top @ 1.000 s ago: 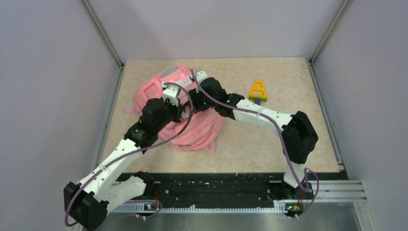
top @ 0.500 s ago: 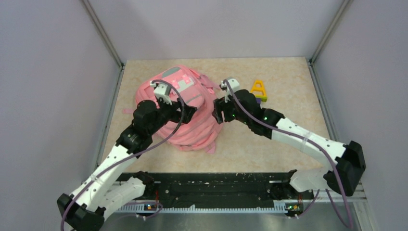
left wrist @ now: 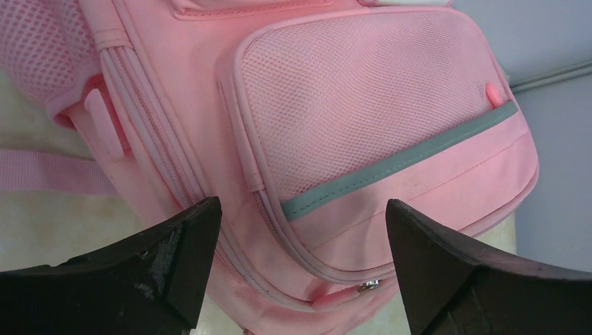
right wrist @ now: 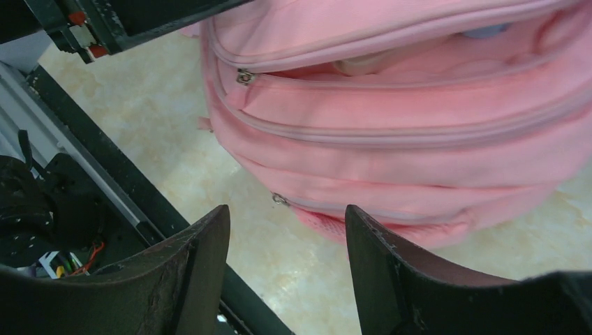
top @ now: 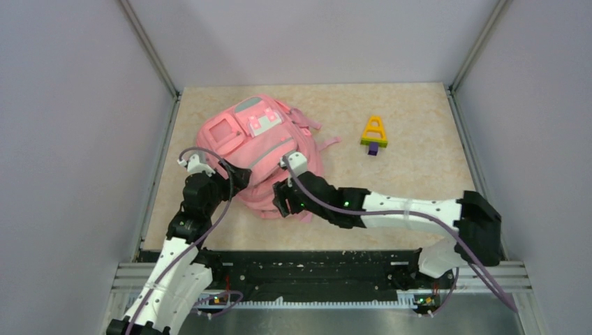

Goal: Pack the student bag
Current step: Zip the student bag at the center of the board.

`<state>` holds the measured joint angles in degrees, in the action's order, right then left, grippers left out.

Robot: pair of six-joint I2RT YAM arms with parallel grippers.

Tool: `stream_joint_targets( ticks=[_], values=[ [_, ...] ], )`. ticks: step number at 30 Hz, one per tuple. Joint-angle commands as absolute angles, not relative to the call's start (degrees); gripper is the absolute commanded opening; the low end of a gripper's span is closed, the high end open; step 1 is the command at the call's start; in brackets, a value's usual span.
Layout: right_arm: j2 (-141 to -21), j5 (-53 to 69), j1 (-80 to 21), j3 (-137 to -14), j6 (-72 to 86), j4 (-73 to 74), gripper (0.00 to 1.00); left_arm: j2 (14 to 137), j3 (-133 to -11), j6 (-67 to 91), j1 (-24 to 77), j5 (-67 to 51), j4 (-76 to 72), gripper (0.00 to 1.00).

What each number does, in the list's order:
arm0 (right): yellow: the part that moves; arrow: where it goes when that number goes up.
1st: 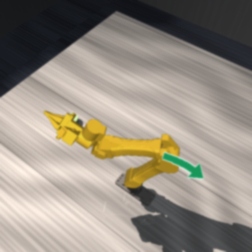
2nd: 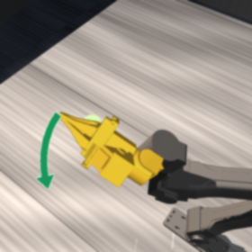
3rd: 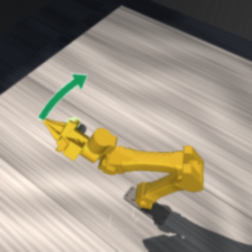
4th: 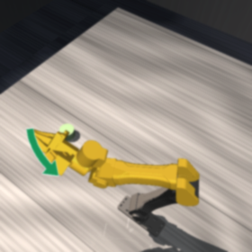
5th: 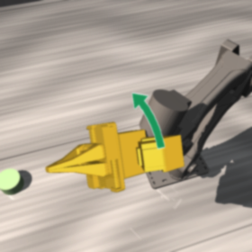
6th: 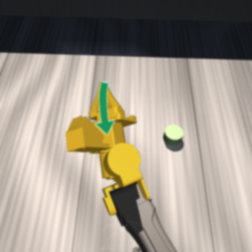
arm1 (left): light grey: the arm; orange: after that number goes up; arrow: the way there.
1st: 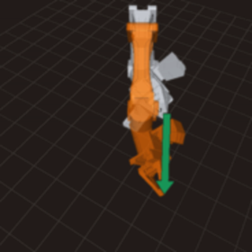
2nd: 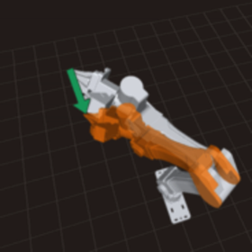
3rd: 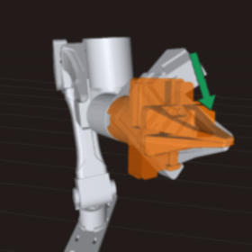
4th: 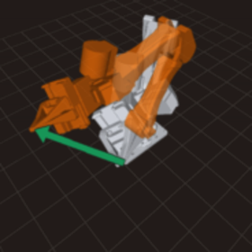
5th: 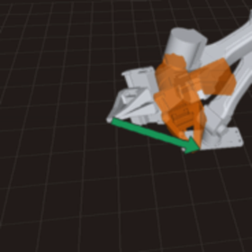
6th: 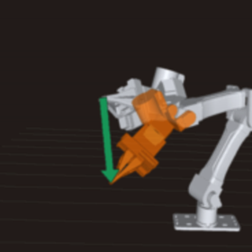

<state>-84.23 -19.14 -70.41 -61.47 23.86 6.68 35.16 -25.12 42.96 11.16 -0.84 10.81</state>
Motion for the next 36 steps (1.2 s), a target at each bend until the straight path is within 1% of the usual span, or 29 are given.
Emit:
stream_joint_targets(
  ticks=[1,5,10,15,18,20,21,24,25,26,27,28,31,33,36],
  values=[
    [-93.20,-22.96,-73.56,-69.99,23.15,-1.84,0.59,34.51,-23.71,48.58,9.89,-1.50,5.88,0.92],
    [-100.81,-26.28,-74.28,-76.87,21.09,-1.09,0.59,32.61,-21.64,49.96,8.98,0.33,5.37,0.93],
    [-106.63,-31.08,-74.22,-82.55,18.65,-0.18,0.58,29.54,-19.34,50.23,8.64,3.17,6.48,0.93],
    [-111.24,-37.31,-74.27,-86.84,17.15,5.00,0.47,28.88,-17.76,50.79,8.53,3.72,7.00,0.93],
    [-111.57,-39.56,-74.23,-85.88,16.31,4.65,0.39,28.86,-16.52,50.87,8.45,3.78,6.35,0.89],
    [-111.17,-39.89,-74.26,-85.09,16.30,4.34,0.31,28.85,-15.56,50.80,8.45,3.86,5.33,0.82],
    [-110.87,-39.81,-74.29,-84.74,16.31,4.08,0.26,28.93,-15.00,50.87,8.44,3.91,4.47,0.77],
    [-109.56,-39.15,-74.21,-83.57,16.72,3.78,0.06,29.48,-13.12,51.05,8.44,5.34,1.50,0.57],
    [-108.88,-38.81,-74.22,-83.05,16.77,3.70,0.02,29.90,-12.57,50.95,8.44,6.12,0.82,0.49],
    [-108.03,-38.70,-74.21,-82.41,16.86,3.93,0.00,30.61,-12.24,50.75,8.44,6.94,0.56,0.42],
    [-107.10,-38.55,-74.19,-81.18,17.03,4.00,0.00,31.37,-12.16,50.41,8.44,7.69,-0.30,0.34],
    [-105.91,-38.38,-74.12,-79.97,17.23,4.04,0.00,32.23,-12.19,49.81,8.36,8.14,-1.60,0.30],
    [-102.12,-37.41,-73.09,-76.00,18.17,4.34,0.00,35.22,-12.37,48.31,8.35,8.95,-4.49,0.21],
    [-99.60,-37.84,-72.18,-74.01,17.61,4.95,0.00,37.33,-12.96,47.29,8.26,9.31,-6.10,0.18],
    [-97.57,-43.13,-70.92,-71.95,14.86,7.21,0.00,40.53,-14.75,45.27,8.13,9.91,-7.80,0.05]
  ],
)
